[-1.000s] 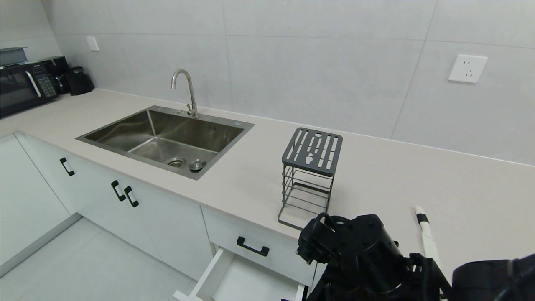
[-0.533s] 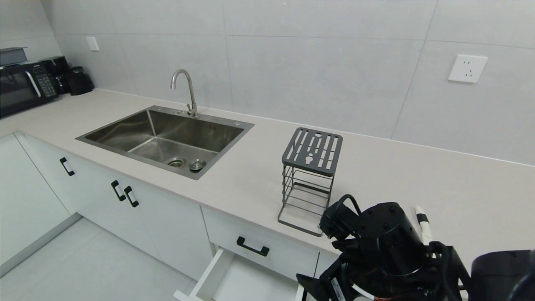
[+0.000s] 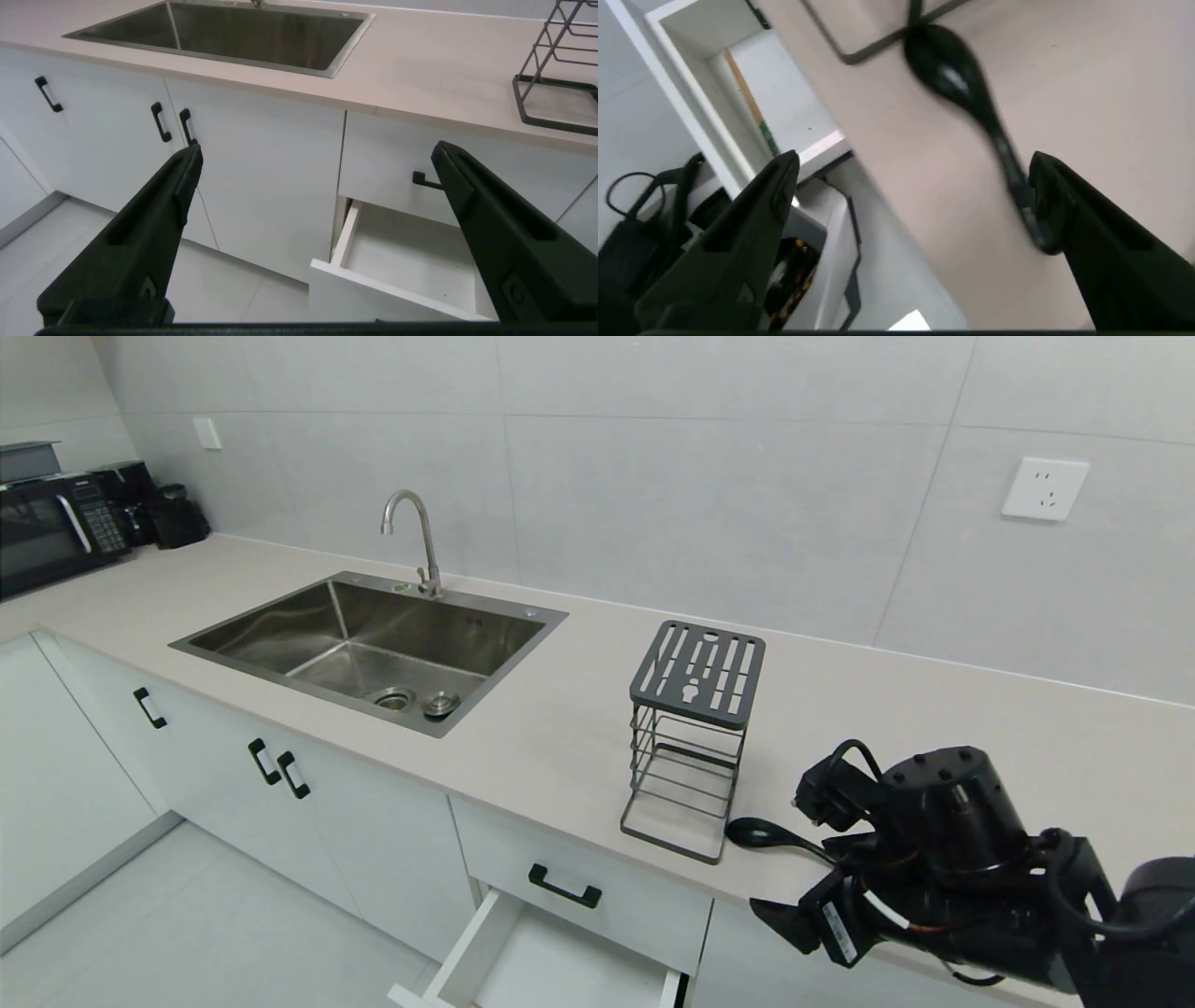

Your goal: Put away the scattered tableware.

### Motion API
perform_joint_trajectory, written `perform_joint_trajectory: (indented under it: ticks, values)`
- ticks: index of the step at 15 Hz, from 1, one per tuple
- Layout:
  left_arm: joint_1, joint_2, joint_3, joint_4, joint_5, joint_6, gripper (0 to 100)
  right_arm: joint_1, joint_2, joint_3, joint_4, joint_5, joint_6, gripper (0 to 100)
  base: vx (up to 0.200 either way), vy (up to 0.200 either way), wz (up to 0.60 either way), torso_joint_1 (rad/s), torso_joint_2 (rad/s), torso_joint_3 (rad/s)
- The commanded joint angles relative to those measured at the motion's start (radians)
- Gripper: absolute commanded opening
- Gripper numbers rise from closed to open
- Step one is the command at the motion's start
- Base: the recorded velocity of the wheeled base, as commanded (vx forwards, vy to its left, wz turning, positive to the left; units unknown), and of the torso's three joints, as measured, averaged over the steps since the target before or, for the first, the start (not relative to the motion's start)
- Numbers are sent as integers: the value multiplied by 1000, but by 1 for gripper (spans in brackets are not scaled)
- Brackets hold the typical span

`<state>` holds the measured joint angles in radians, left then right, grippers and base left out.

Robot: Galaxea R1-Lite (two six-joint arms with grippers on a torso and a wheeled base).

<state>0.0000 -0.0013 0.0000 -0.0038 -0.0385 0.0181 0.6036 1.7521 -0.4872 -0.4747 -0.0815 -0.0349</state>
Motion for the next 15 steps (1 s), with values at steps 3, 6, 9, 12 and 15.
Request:
perform_joint_trajectory:
  ticks: [3, 6, 9, 12, 15]
  values:
    - [0, 1, 0, -1, 0, 0, 100, -222, 26, 1, -45, 152, -191, 100, 0, 0, 0, 0, 0, 0]
    - [0, 1, 0, -1, 0, 0, 100, -246, 79, -1, -70, 181, -201, 100, 0, 0, 0, 0, 0, 0]
    - [0, 1, 0, -1, 0, 0, 100, -235, 139, -7, -71, 178, -204, 100, 0, 0, 0, 0, 0, 0]
    - [0, 1, 0, -1, 0, 0, 100, -237, 214, -42, -110, 180, -197, 100, 0, 0, 0, 0, 0, 0]
    - [0, 1, 0, -1, 0, 0, 100, -240, 241, -70, -111, 180, -192, 100, 0, 0, 0, 0, 0, 0]
